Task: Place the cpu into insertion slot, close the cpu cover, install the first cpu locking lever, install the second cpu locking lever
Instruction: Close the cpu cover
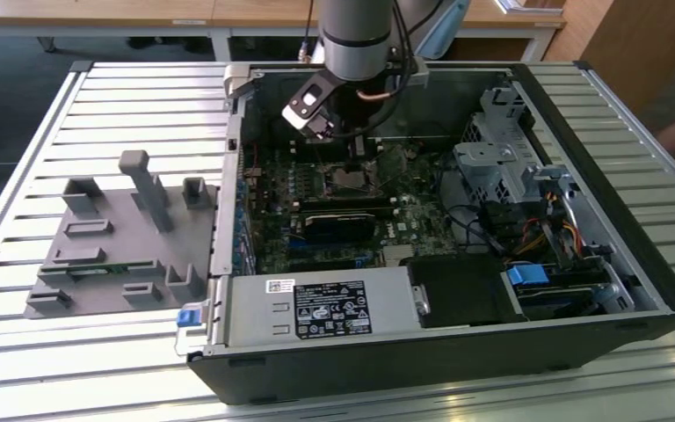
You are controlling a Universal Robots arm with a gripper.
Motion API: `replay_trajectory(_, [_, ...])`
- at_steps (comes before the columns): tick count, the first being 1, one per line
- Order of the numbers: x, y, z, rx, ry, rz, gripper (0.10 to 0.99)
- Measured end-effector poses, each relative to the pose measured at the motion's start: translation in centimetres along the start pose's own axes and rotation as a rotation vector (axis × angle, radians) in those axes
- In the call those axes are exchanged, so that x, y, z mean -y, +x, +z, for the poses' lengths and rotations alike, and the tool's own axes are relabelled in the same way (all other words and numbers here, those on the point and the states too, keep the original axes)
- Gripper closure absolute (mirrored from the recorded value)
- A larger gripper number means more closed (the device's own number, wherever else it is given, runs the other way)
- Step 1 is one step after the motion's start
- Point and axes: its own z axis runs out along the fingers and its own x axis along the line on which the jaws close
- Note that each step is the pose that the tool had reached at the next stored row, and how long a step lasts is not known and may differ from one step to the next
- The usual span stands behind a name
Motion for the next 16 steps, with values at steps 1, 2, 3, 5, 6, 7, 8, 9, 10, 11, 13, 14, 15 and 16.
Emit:
replay_trajectory(1, [-0.01,0.0,-0.09,0.0,0.0,0.0,0.98])
replay_trajectory(2, [-0.01,0.0,-0.18,0.0,0.0,0.0,0.98])
replay_trajectory(3, [-0.02,0.0,-0.27,-0.0001,0.0,0.0,0.98])
replay_trajectory(5, [-0.04,0.0,-0.54,0.0,0.001,0.0,0.98])
replay_trajectory(6, [-0.05,0.0,-0.68,0.0,0.002,0.0,0.98])
replay_trajectory(7, [-0.07,0.0,-0.85,0.0,0.002,0.0,0.98])
replay_trajectory(8, [-0.08,0.0,-1.1,0.0001,0.002,0.0,0.98])
replay_trajectory(9, [-0.09,0.0,-1.3,0.0,0.003,0.0,0.98])
replay_trajectory(10, [-0.11,0.01,-1.48,0.0,0.003,0.0,0.98])
replay_trajectory(11, [-0.12,0.01,-1.66,0.0,0.004,0.0,0.98])
replay_trajectory(13, [-0.16,0.01,-2.2,0.0001,0.004,0.0,0.98])
replay_trajectory(14, [-0.18,0.01,-2.57,-0.0001,0.004,0.0,0.98])
replay_trajectory(15, [-0.21,0.01,-2.97,-0.0001,0.004,0.0,0.98])
replay_trajectory(16, [-0.24,0.01,-3.43,-0.0001,0.004,0.0,0.98])
